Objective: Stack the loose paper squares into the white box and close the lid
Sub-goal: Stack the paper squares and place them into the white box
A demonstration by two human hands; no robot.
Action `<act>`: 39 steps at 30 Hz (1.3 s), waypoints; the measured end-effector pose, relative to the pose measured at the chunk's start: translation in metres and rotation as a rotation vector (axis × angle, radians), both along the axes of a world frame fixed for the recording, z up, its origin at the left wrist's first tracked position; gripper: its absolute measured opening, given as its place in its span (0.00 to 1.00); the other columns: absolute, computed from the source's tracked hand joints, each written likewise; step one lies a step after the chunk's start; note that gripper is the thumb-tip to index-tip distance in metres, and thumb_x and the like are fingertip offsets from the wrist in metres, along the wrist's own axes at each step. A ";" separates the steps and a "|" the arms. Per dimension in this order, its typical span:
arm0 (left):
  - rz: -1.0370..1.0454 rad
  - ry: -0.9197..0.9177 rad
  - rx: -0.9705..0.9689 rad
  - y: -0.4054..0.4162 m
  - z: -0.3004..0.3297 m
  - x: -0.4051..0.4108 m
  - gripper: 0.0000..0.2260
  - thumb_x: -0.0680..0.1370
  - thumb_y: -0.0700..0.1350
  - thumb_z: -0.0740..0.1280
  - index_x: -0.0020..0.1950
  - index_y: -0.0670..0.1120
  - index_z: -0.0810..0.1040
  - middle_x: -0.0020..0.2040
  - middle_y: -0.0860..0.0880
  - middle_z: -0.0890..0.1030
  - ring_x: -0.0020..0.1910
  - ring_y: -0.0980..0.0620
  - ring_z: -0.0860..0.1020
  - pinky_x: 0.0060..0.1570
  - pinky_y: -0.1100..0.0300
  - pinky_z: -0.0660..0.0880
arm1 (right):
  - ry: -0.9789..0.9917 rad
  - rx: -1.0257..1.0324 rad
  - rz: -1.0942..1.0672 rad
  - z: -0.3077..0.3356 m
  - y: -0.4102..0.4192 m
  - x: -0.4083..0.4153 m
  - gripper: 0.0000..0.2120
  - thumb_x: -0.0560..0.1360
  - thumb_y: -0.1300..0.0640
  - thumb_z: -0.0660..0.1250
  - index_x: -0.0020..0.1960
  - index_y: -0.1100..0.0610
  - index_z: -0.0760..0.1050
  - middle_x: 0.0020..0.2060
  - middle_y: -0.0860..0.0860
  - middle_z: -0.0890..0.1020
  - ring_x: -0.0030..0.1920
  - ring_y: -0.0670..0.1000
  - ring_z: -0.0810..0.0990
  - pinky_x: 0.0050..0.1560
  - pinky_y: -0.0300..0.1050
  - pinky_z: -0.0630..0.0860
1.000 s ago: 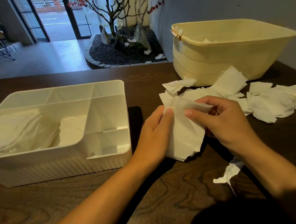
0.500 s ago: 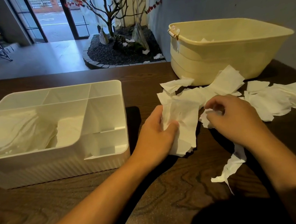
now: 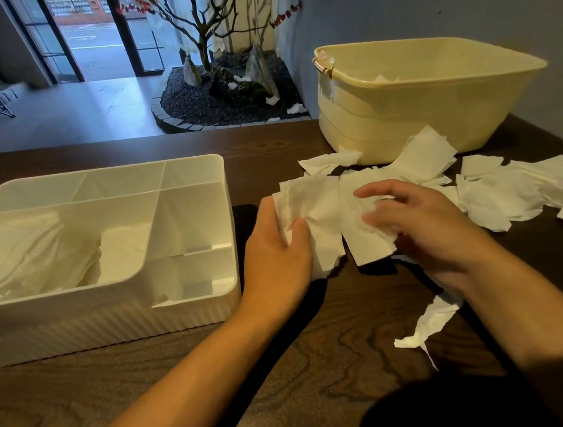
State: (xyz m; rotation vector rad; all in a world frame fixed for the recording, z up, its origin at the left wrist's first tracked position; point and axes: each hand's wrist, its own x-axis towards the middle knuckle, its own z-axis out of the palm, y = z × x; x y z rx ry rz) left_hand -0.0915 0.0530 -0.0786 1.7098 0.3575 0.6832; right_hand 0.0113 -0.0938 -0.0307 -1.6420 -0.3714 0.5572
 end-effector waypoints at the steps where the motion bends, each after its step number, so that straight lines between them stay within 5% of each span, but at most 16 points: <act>1: 0.006 -0.001 -0.016 0.000 0.000 -0.001 0.11 0.83 0.42 0.61 0.63 0.56 0.72 0.55 0.59 0.80 0.54 0.63 0.79 0.52 0.62 0.79 | 0.243 0.179 -0.029 0.003 0.000 0.000 0.14 0.72 0.67 0.69 0.54 0.53 0.83 0.52 0.55 0.83 0.49 0.52 0.84 0.45 0.47 0.83; 4: 0.003 0.011 -0.027 0.001 0.000 -0.001 0.11 0.84 0.43 0.61 0.63 0.56 0.71 0.56 0.60 0.79 0.55 0.62 0.78 0.51 0.64 0.79 | 0.612 0.457 -0.055 0.003 0.000 0.003 0.20 0.70 0.58 0.70 0.62 0.58 0.79 0.55 0.58 0.84 0.49 0.55 0.86 0.45 0.49 0.84; 7: -0.014 0.021 -0.020 0.001 -0.001 0.000 0.11 0.84 0.42 0.61 0.63 0.55 0.71 0.56 0.59 0.78 0.54 0.64 0.78 0.48 0.70 0.78 | 0.498 0.367 0.013 -0.001 0.002 0.001 0.24 0.68 0.55 0.72 0.63 0.59 0.78 0.49 0.55 0.86 0.42 0.53 0.85 0.33 0.44 0.81; 11: -0.016 0.040 0.009 0.002 -0.001 0.001 0.10 0.84 0.43 0.61 0.63 0.56 0.71 0.54 0.62 0.78 0.53 0.68 0.77 0.49 0.69 0.78 | 0.234 0.127 0.039 -0.002 0.002 0.000 0.22 0.71 0.71 0.69 0.61 0.54 0.79 0.44 0.52 0.87 0.43 0.50 0.86 0.43 0.46 0.83; 15: -0.040 0.050 0.005 0.001 0.001 0.000 0.11 0.84 0.43 0.61 0.62 0.58 0.69 0.53 0.64 0.76 0.51 0.73 0.75 0.45 0.75 0.74 | 0.101 0.039 0.036 -0.002 0.002 -0.003 0.19 0.73 0.72 0.68 0.57 0.53 0.81 0.39 0.50 0.85 0.37 0.45 0.82 0.41 0.41 0.75; 21: -0.014 0.032 -0.005 0.000 0.001 0.000 0.10 0.84 0.43 0.62 0.62 0.56 0.72 0.54 0.60 0.79 0.52 0.65 0.78 0.52 0.64 0.79 | 0.262 0.269 0.007 0.000 0.002 0.000 0.17 0.74 0.74 0.64 0.54 0.57 0.82 0.39 0.54 0.84 0.40 0.50 0.84 0.42 0.43 0.83; 25: -0.028 0.033 0.001 0.001 0.001 -0.001 0.09 0.84 0.45 0.63 0.63 0.54 0.73 0.54 0.60 0.80 0.52 0.65 0.78 0.51 0.67 0.78 | 0.382 0.333 0.060 0.001 0.002 0.000 0.25 0.72 0.80 0.58 0.56 0.58 0.83 0.45 0.56 0.86 0.41 0.51 0.86 0.43 0.42 0.84; 29: -0.046 0.062 0.008 0.001 0.001 -0.001 0.09 0.84 0.45 0.63 0.63 0.55 0.73 0.54 0.61 0.80 0.52 0.66 0.78 0.49 0.71 0.77 | 0.164 0.086 0.072 -0.002 0.004 -0.004 0.22 0.72 0.77 0.63 0.53 0.55 0.85 0.47 0.51 0.87 0.48 0.50 0.84 0.54 0.44 0.79; 34: -0.037 0.058 0.009 0.001 0.002 0.001 0.10 0.83 0.43 0.62 0.62 0.56 0.73 0.53 0.60 0.80 0.52 0.64 0.79 0.53 0.61 0.80 | -0.263 -0.113 0.027 -0.008 0.005 -0.007 0.10 0.76 0.63 0.70 0.48 0.49 0.86 0.39 0.45 0.86 0.44 0.47 0.84 0.48 0.38 0.79; 39: -0.034 0.037 -0.083 -0.001 0.004 0.000 0.10 0.83 0.41 0.61 0.60 0.53 0.75 0.52 0.57 0.81 0.51 0.60 0.80 0.53 0.57 0.80 | -0.447 -0.042 -0.049 -0.011 0.004 -0.005 0.04 0.76 0.58 0.71 0.46 0.56 0.84 0.46 0.51 0.83 0.46 0.47 0.81 0.50 0.46 0.77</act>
